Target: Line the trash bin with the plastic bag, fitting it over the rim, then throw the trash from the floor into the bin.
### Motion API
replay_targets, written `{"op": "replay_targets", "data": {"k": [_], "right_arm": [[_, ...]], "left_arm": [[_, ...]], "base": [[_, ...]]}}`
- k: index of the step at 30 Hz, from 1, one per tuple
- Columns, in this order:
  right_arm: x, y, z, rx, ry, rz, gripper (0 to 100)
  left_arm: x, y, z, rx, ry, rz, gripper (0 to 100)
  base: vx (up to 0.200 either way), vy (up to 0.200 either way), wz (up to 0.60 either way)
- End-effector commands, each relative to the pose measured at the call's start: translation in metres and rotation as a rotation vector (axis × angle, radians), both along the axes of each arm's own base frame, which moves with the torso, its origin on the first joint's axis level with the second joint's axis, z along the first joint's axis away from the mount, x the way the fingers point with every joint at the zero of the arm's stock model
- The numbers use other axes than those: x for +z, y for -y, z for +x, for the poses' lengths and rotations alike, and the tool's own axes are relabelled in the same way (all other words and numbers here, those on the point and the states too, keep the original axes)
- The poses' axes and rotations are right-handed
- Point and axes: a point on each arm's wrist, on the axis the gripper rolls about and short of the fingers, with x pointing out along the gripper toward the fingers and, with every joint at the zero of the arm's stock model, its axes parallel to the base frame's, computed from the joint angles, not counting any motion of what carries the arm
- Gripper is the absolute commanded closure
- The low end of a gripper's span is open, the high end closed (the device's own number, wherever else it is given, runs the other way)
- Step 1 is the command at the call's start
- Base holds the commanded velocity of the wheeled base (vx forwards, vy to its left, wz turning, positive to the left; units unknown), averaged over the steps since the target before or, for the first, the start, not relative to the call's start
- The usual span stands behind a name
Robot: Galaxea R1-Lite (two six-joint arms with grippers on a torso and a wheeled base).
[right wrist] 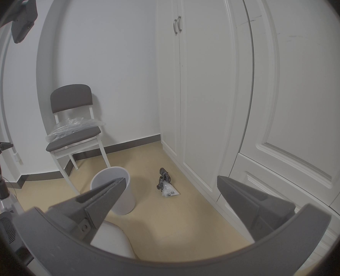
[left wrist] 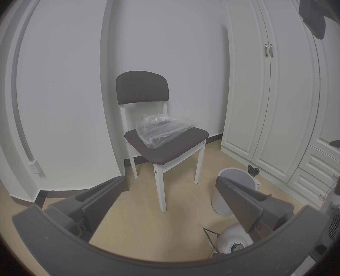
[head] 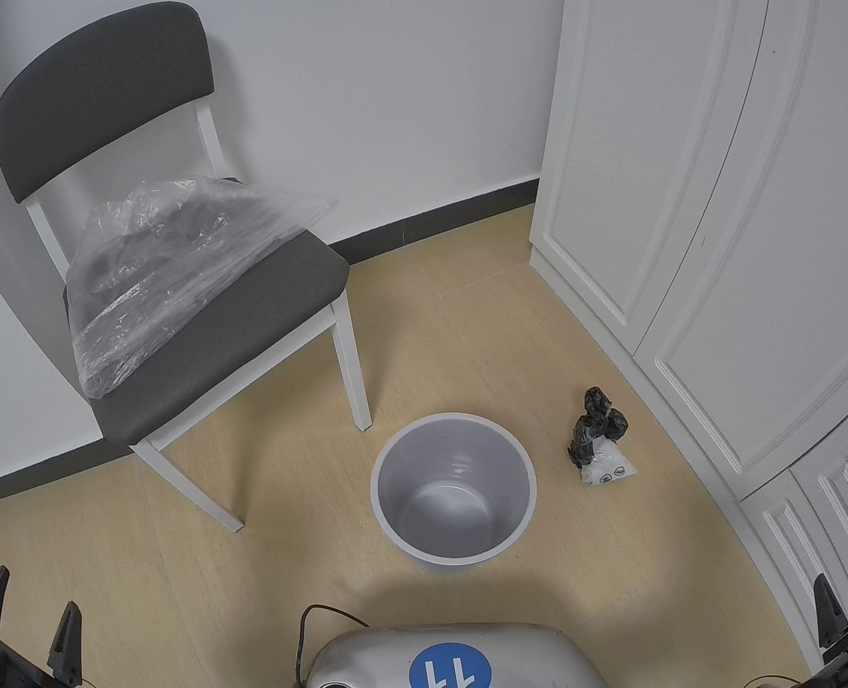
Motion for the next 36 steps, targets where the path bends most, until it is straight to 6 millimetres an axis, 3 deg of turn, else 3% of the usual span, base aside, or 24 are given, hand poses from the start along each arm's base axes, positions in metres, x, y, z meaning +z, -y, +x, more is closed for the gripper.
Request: {"op": "replay_targets", "data": {"k": [1, 26, 27, 29, 31, 33, 35, 36], "right_arm": [[-0.005, 0.0, 0.0, -0.002, -0.003, 0.0, 0], [-0.004, 0.0, 0.0, 0.018, 0.004, -0.032, 0], [0.002, 0.0, -0.001, 0.014, 0.045, 0.021, 0], [0.039, -0.001, -0.013, 0.047, 0.217, 0.156, 0], [0.066, -0.001, -0.023, 0.067, 0.279, 0.174, 0], [0.072, -0.001, -0.025, 0.057, 0.275, 0.11, 0], [0.07, 0.0, -0.022, 0.039, 0.239, -0.009, 0], [0.067, 0.0, -0.02, 0.04, 0.223, -0.013, 0]], "left_arm": [[-0.005, 0.0, 0.0, 0.0, 0.0, -0.001, 0], [-0.005, 0.0, 0.0, -0.015, 0.001, -0.024, 0], [-0.004, 0.0, 0.0, -0.012, 0.004, -0.026, 0], [-0.004, 0.0, 0.0, -0.012, 0.007, -0.026, 0], [-0.004, 0.0, 0.0, -0.016, 0.012, -0.025, 0], [0.003, 0.001, -0.001, -0.024, 0.065, -0.026, 0], [0.043, 0.001, -0.013, -0.076, 0.311, -0.102, 0], [0.048, 0.002, -0.015, -0.109, 0.335, -0.124, 0]], "base": [[0.0, 0.0, 0.0], [0.0, 0.0, 0.0], [0.0, 0.0, 0.0], [0.0, 0.0, 0.0], [0.0, 0.0, 0.0], [0.0, 0.0, 0.0], [0.0, 0.0, 0.0], [0.0, 0.0, 0.0]]}}
